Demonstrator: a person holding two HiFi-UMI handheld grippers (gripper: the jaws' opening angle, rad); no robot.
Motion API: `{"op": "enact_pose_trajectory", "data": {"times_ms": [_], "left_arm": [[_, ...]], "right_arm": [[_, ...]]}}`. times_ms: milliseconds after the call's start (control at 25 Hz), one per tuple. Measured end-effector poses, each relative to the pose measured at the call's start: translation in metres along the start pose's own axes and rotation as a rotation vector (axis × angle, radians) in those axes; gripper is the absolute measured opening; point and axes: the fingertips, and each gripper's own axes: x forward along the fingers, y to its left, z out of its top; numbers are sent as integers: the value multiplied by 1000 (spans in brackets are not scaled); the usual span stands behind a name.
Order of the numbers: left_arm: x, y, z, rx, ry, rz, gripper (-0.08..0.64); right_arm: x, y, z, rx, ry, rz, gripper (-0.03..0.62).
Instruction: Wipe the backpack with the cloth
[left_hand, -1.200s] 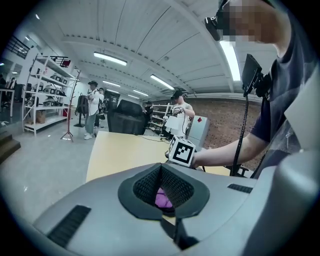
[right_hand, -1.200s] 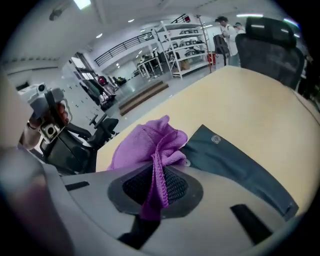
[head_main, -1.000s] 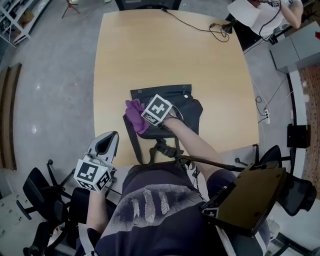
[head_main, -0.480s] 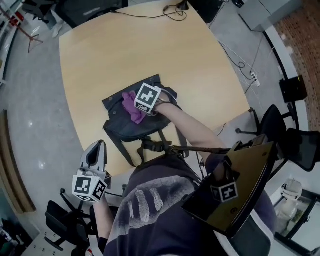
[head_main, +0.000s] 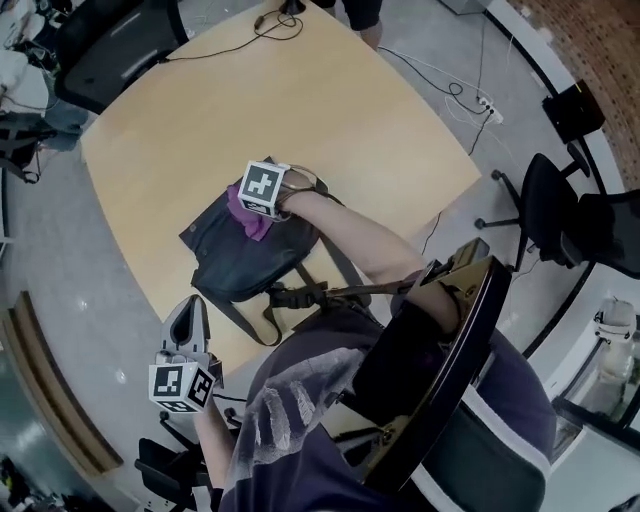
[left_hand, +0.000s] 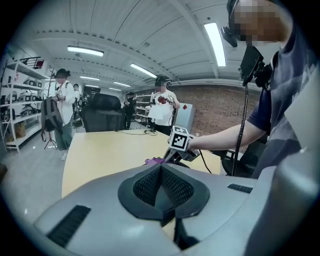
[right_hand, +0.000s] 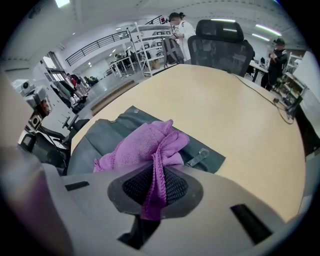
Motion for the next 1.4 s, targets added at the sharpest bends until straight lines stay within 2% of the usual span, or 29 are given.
{"op": "enact_pose_trajectory", "data": {"times_ms": [200, 560, 800, 960, 1040, 1200, 1400], "left_arm": [[5, -14, 11, 53, 11, -3, 6], [3, -22, 7, 43, -4, 32, 6], [10, -43, 0, 46, -7, 22, 6], [10, -47, -3, 29, -32, 61, 6], [12, -44, -4, 21, -39, 58, 6], [3, -31, -9, 1, -47, 52, 6], [-10, -14, -20, -34, -61, 64, 6]], "right_arm": [[-15, -31, -17, 7, -8, -73, 29], [-45, -90, -30, -79, 27, -268, 29], [-110, -122, -64, -13, -39, -389, 29], [-137, -111, -44, -132, -137, -453, 29], [-124, -93, -53, -161, -111, -442, 29], [-66, -41, -75, -152, -34, -335, 29], [-49, 8, -68, -174, -32, -283, 29]]}}
